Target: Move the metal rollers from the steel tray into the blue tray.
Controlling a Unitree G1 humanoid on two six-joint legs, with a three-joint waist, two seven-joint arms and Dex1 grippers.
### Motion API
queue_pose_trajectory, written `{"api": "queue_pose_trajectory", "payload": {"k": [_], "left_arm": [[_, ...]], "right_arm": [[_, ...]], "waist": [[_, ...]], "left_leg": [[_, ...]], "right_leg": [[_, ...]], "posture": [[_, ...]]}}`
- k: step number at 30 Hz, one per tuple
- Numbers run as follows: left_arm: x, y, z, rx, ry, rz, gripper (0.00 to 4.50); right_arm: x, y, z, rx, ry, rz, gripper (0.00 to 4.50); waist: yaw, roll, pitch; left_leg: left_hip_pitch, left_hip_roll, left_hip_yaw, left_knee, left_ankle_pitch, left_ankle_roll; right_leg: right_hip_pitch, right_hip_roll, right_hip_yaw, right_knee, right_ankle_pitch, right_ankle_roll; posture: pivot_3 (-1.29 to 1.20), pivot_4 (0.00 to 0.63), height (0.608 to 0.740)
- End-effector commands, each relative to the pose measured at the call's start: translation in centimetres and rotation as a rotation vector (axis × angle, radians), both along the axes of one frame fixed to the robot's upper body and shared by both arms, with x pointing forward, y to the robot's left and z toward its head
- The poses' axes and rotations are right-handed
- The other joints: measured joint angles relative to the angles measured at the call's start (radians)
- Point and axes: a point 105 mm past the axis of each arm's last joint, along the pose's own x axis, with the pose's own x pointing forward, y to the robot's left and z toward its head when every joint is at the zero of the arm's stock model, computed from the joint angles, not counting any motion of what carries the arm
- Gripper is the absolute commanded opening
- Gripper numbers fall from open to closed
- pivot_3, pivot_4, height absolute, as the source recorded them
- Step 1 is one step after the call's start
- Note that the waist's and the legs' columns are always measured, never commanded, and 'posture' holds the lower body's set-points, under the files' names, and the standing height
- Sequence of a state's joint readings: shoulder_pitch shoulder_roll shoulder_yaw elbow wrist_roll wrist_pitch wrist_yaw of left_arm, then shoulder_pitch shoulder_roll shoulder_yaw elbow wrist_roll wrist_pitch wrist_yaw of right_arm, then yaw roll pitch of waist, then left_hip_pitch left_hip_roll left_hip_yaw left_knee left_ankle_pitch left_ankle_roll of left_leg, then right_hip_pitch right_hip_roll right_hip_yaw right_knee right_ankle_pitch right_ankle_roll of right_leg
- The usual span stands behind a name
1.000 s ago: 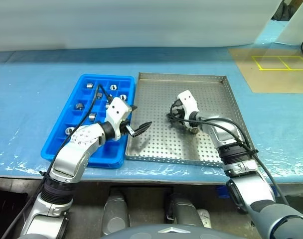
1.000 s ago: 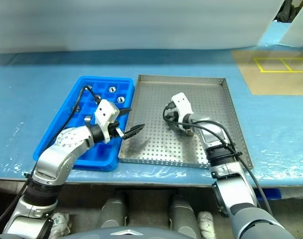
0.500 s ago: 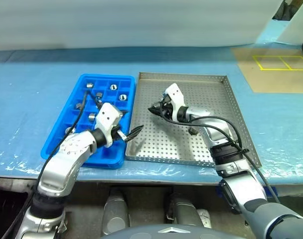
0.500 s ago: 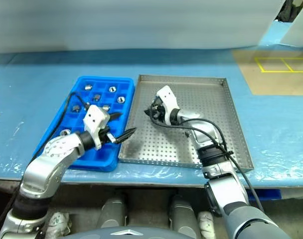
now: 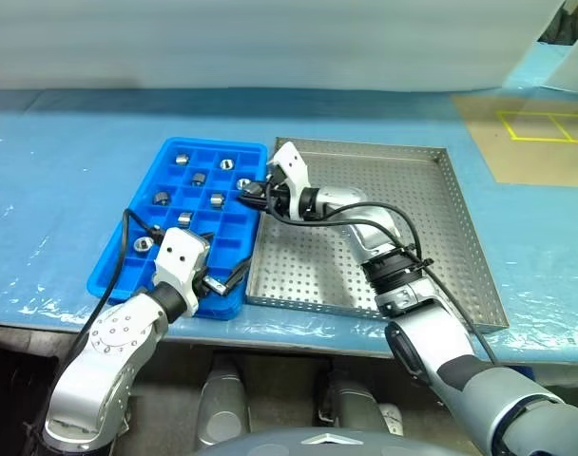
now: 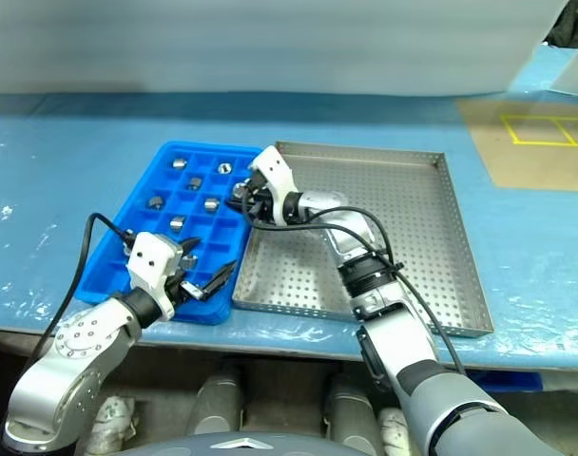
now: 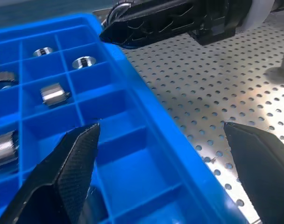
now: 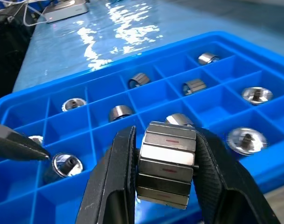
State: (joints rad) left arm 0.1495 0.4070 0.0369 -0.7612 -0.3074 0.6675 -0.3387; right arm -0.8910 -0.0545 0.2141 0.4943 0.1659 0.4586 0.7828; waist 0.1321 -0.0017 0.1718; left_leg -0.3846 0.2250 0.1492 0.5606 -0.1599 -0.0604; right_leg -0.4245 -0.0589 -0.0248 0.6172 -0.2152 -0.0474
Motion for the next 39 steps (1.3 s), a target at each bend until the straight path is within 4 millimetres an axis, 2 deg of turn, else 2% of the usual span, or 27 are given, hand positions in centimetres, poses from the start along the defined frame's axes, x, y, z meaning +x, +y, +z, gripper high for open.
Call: {"api": "queue_pose_trajectory", "payload": {"k": [1,11,18,24,30,39], "left_arm": [[-0.8,0.6,1.3,0.021,-0.058,0.052,4.50],[-1.3,1.4,1.3,0.030,-0.057,0.099,4.50],[-0.2,0.8,2.0,0.036,-0.077,0.053,4.50],[1.4,-0.4,2.9,0.027,-0.098,-0.025,4.50],[2.9,-2.7,2.9,0.007,-0.100,-0.154,4.50],[4.8,-5.4,2.9,-0.008,-0.101,-0.328,4.50]], "right_arm": [[0.3,1.1,0.8,-0.029,-0.056,0.033,1.23],[-0.3,1.2,-1.9,-0.164,-0.039,0.117,1.23],[-0.1,0.3,-1.7,-0.175,-0.065,0.109,3.53],[0.4,-1.0,0.0,-0.105,-0.082,0.065,3.53],[0.7,-4.9,0.8,-0.095,-0.068,-0.012,3.53],[-0.2,-11.3,-0.5,-0.194,-0.021,-0.175,3.53]], "waist": [[0.017,0.000,0.000],[0.075,0.001,0.001],[0.079,0.001,0.001],[0.070,0.001,0.001],[0.060,0.001,0.001],[-0.007,0.001,0.000]], "left_leg": [[0.000,0.000,0.000,0.000,0.000,0.000],[-0.001,0.000,0.000,-0.001,0.000,0.000],[-0.001,0.000,0.000,-0.001,0.000,0.000],[-0.001,0.000,0.000,0.000,0.000,0.000],[-0.001,-0.001,0.000,0.001,0.002,-0.004],[-0.001,-0.001,0.001,0.002,0.003,-0.004]], "right_leg": [[0.000,0.000,0.000,0.000,0.000,0.000],[-0.001,0.000,0.000,-0.001,0.000,0.000],[-0.001,0.000,0.000,-0.001,0.000,0.001],[-0.001,0.000,0.001,0.000,0.000,0.001],[-0.001,0.000,0.001,0.000,0.000,0.001],[-0.001,0.000,0.002,0.003,0.000,0.001]], "posture": [[0.44,0.150,0.740],[0.47,0.150,0.740],[0.41,0.150,0.740],[0.32,0.150,0.740],[0.20,0.150,0.740],[0.00,0.150,0.740]]}}
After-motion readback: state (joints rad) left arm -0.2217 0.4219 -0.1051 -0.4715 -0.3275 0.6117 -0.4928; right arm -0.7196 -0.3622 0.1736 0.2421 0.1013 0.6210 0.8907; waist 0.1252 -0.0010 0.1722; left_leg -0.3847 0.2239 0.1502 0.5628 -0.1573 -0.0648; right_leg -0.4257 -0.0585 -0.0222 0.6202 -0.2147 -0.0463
